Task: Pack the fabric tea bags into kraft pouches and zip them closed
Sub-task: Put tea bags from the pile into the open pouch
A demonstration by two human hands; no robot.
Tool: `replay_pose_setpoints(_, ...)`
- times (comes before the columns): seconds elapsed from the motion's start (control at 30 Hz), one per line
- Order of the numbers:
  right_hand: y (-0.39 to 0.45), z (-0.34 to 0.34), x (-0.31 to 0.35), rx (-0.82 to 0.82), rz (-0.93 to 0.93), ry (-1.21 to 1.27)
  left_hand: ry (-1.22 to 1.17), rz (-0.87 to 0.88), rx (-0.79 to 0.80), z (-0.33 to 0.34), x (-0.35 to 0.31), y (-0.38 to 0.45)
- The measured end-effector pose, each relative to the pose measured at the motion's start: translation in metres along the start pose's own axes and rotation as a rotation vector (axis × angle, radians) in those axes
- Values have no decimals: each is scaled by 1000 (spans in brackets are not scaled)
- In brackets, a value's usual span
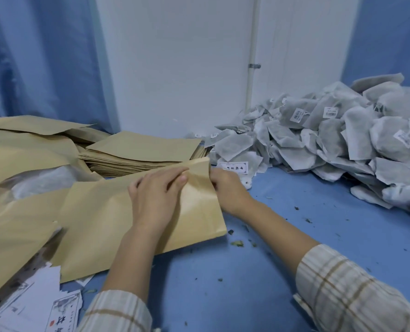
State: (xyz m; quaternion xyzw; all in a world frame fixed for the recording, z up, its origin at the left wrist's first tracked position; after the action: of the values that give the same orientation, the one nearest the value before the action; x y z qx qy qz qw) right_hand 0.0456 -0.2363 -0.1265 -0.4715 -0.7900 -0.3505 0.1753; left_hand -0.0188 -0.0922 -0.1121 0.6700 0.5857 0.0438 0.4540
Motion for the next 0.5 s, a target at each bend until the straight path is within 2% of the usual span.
replay_pose_setpoints(0.07,-4,-17,-21,-113,24,-49,21,-7,7,6,6,4)
replay_pose_setpoints(0.17,2,-34,-65,-185,242,-232,-8,-21,17,16,15,17)
replay_pose_setpoints(0.23,6,-38,-90,-136,409,-370,18,-36,24,24,21,24)
replay_pose_setpoints(0.3,8,-38,-103,-61,490,-429,64,-57,39,33,25,29)
replay_pose_setpoints(0.4,14,-29,-111,-4,444,-476,67,-107,39,42,31,35)
replay_pose_setpoints(0.5,17,-36,-109,-128,309,-354,15,-121,6,41,34,38)
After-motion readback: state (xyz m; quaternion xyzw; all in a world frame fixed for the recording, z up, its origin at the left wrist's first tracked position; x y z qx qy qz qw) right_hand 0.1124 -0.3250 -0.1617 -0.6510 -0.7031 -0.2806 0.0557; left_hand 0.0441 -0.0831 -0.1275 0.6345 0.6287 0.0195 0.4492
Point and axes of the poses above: each hand's wrist, its own y-axis towards the middle knuckle, its own z-axis out of the palm, x = y × z, the point moved 3 cm from there along y, towards the middle knuckle, and after that the axes turned 6 degrees about z, right-handed, at the moved point
